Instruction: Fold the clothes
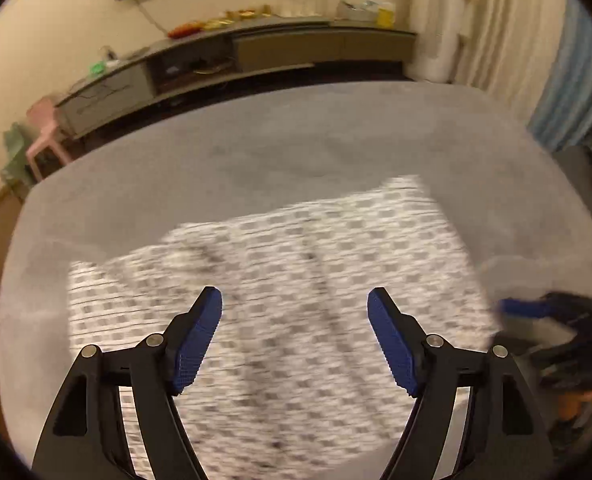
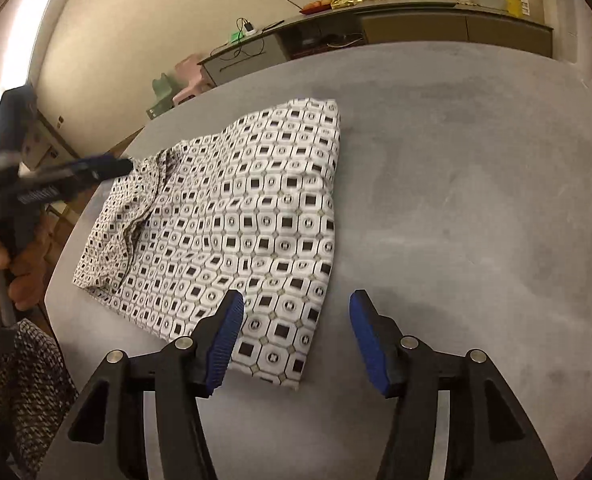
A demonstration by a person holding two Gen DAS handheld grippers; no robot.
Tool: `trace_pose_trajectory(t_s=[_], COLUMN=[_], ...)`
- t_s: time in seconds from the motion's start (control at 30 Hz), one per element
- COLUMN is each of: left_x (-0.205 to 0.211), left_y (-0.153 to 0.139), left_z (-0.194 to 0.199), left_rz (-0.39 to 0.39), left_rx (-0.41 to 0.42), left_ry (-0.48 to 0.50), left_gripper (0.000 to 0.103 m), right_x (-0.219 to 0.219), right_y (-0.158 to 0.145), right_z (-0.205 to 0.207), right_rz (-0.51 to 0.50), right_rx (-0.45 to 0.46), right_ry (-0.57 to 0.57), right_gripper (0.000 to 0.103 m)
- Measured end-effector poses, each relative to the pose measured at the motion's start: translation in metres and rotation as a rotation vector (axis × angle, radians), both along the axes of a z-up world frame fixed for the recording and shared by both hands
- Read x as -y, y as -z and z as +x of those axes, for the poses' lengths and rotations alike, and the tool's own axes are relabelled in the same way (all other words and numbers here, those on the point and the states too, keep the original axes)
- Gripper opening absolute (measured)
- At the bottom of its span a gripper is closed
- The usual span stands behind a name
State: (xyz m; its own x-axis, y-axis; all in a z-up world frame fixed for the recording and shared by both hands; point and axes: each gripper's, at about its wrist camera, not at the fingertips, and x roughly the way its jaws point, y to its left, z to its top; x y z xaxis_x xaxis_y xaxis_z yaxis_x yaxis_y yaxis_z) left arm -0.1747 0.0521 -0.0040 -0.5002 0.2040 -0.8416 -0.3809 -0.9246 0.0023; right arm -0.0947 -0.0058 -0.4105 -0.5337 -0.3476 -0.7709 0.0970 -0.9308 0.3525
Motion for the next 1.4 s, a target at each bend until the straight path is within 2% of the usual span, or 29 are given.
trace_pose_trajectory(t_s=[0.03,0.07,0.1,0.17,0.27,0.37,0.4,0.43,0.47,0.5,0.53,0.6,0.67,0.7,0.73,0.77,0.8,0.9,0.93,0.97,1.0,1.03,1.13,1.23,1.3,1.37,1.4], left_x=[-0.022,-0.044,-0.069,-0.106,-0.152,-0.177,-0.178,-0.176,-0.173,-0.171,-0.168,-0.146,-0.091,-0.063,-0.035,-0.007,0.04,0.168,0.202,0.229,0.256,0.274,0.292,0.288,0.283,0.275,0.265], left_y=[-0.001,0.001,0.005,0.016,0.045,0.073,0.08,0.078,0.077,0.075,0.073,0.052,0.015,-0.003,-0.022,-0.04,-0.054,-0.057,-0.047,-0.027,-0.008,0.008,0.028,0.049,0.062,0.067,0.067], left_z=[-0.002,0.001,-0.002,-0.013,-0.024,-0.03,-0.031,-0.03,-0.029,-0.028,-0.027,-0.024,-0.018,-0.016,-0.013,-0.01,-0.005,0.002,-0.001,0.0,0.0,-0.001,-0.006,-0.005,-0.004,-0.002,0.001], left_rz=[-0.003,-0.015,-0.038,-0.113,-0.221,-0.371,-0.387,-0.37,-0.354,-0.337,-0.319,-0.232,-0.096,-0.028,0.04,0.107,0.161,0.24,0.259,0.27,0.28,0.257,0.279,0.235,0.188,0.171,0.173], left_rx=[0.029,0.056,0.08,0.117,0.198,0.21,0.209,0.198,0.187,0.175,0.164,0.145,0.101,0.079,0.057,0.035,0.006,-0.036,-0.019,0.009,0.036,0.07,0.072,0.099,0.109,0.101,0.113], left_ry=[0.04,0.074,0.114,0.181,0.224,0.229,0.223,0.221,0.219,0.217,0.215,0.199,0.135,0.103,0.071,0.038,-0.023,-0.195,-0.233,-0.302,-0.372,-0.451,-0.465,-0.419,-0.391,-0.368,-0.339], left_gripper=[0.078,0.078,0.078,0.078,0.078,0.078,0.075,0.053,0.036,0.023,0.015,0.013,0.012,0.012,0.012,0.012,0.011,0.012,0.017,0.022,0.039,0.044,0.044,0.044,0.044,0.044,0.044], right_x=[0.004,0.009,0.013,0.018,0.018,0.015,0.014,0.013,0.011,0.01,0.008,0.001,-0.006,-0.01,-0.012,-0.01,-0.008,0.014,0.025,0.041,0.058,0.074,0.131,0.175,0.195,0.196,0.191], right_y=[0.002,0.002,0.001,-0.003,-0.011,-0.016,-0.016,-0.016,-0.017,-0.018,-0.02,-0.027,-0.037,-0.043,-0.05,-0.055,-0.06,-0.068,-0.07,-0.07,-0.071,-0.071,-0.07,-0.065,-0.054,-0.043,-0.037], right_z=[0.003,0.006,0.01,0.016,0.027,0.033,0.034,0.035,0.036,0.036,0.037,0.04,0.046,0.05,0.054,0.057,0.06,0.062,0.062,0.059,0.057,0.055,0.049,0.044,0.036,0.026,0.019], right_rz=[0.0,0.013,0.027,0.033,0.004,-0.041,-0.054,-0.063,-0.065,-0.068,-0.073,-0.119,-0.177,-0.21,-0.242,-0.251,-0.26,-0.26,-0.257,-0.248,-0.226,-0.202,-0.098,-0.023,0.029,0.093,0.147], right_rx=[0.005,-0.007,-0.018,-0.05,-0.094,-0.12,-0.125,-0.127,-0.132,-0.136,-0.141,-0.158,-0.181,-0.195,-0.213,-0.217,-0.22,-0.206,-0.196,-0.184,-0.178,-0.173,-0.184,-0.216,-0.207,-0.172,-0.14], right_ry=[-0.01,-0.022,-0.035,-0.04,-0.039,-0.041,-0.041,-0.043,-0.041,-0.04,-0.039,-0.044,-0.046,-0.047,-0.054,-0.07,-0.086,-0.147,-0.175,-0.213,-0.244,-0.274,-0.35,-0.394,-0.394,-0.384,-0.368], right_gripper=[0.052,0.043,0.023,0.02,0.016,0.015,0.015,0.014,0.014,0.014,0.014,0.019,0.023,0.034,0.04,0.04,0.04,0.04,0.04,0.04,0.04,0.04,0.04,0.04,0.04,0.04,0.036])
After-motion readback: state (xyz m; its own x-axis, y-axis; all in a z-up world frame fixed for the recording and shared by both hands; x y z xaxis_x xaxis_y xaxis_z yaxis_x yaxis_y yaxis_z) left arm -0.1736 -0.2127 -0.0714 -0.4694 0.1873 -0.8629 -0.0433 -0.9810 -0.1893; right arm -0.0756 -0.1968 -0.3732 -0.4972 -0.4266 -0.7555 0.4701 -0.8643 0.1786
